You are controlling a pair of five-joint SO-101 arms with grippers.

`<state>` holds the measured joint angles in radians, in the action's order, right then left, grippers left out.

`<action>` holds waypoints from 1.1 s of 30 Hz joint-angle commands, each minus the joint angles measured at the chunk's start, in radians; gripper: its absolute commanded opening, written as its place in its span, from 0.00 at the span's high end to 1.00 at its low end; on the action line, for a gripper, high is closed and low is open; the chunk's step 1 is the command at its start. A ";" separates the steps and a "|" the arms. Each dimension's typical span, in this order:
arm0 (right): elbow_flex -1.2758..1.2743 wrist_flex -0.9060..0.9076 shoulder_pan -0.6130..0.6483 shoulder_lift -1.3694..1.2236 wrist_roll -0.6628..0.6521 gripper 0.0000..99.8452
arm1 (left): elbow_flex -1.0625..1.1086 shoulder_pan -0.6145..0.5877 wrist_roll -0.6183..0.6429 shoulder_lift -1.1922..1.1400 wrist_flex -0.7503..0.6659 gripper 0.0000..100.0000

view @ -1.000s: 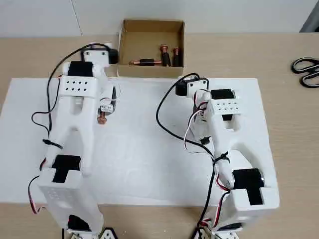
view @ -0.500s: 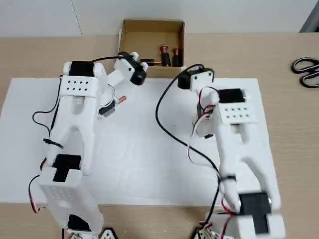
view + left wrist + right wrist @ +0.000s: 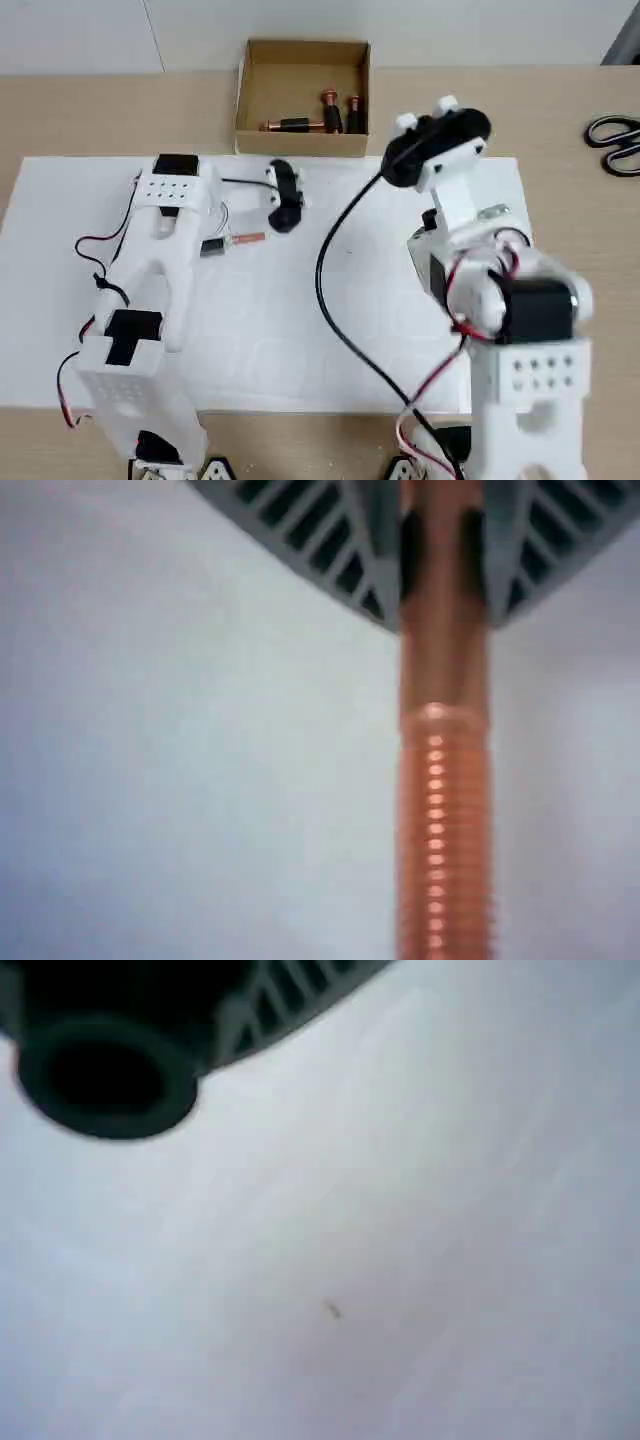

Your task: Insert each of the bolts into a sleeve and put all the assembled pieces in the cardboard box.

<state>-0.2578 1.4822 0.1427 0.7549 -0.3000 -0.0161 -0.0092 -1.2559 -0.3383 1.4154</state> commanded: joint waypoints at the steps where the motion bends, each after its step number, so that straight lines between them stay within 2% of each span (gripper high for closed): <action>1: -0.011 0.004 -0.010 0.074 0.005 1.00 | -0.001 0.000 -0.172 0.008 -0.018 0.99; 4: -0.048 -0.001 -0.010 0.102 0.005 1.00 | -0.001 0.000 -0.313 0.008 -0.018 0.99; 6: -0.064 -0.004 -0.010 0.122 0.005 1.00 | -0.001 0.002 -0.339 0.008 -0.026 0.99; 12: -0.075 -0.007 -0.010 0.170 0.005 1.00 | 0.002 0.018 -0.104 0.008 -0.130 0.99; 14: -0.075 -0.002 -0.010 0.173 0.006 1.00 | 0.002 0.025 -0.086 0.008 -0.133 0.99; 20: -0.075 -0.001 -0.010 0.173 0.008 1.00 | 0.002 0.029 -0.061 0.008 -0.124 0.88; 26: -0.075 0.001 -0.008 0.173 0.008 1.00 | -0.027 0.020 0.034 0.018 -0.124 0.87; 29: -0.075 -0.002 -0.008 0.173 0.008 1.00 | -0.108 0.002 0.129 0.018 -0.078 0.87; 33: -0.072 -0.007 -0.007 0.173 0.008 1.00 | -0.265 -0.006 0.267 0.018 0.077 0.87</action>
<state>-0.3376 1.4822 0.1442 0.9083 -0.3000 -0.1634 -0.0123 -1.0733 -0.3383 1.4032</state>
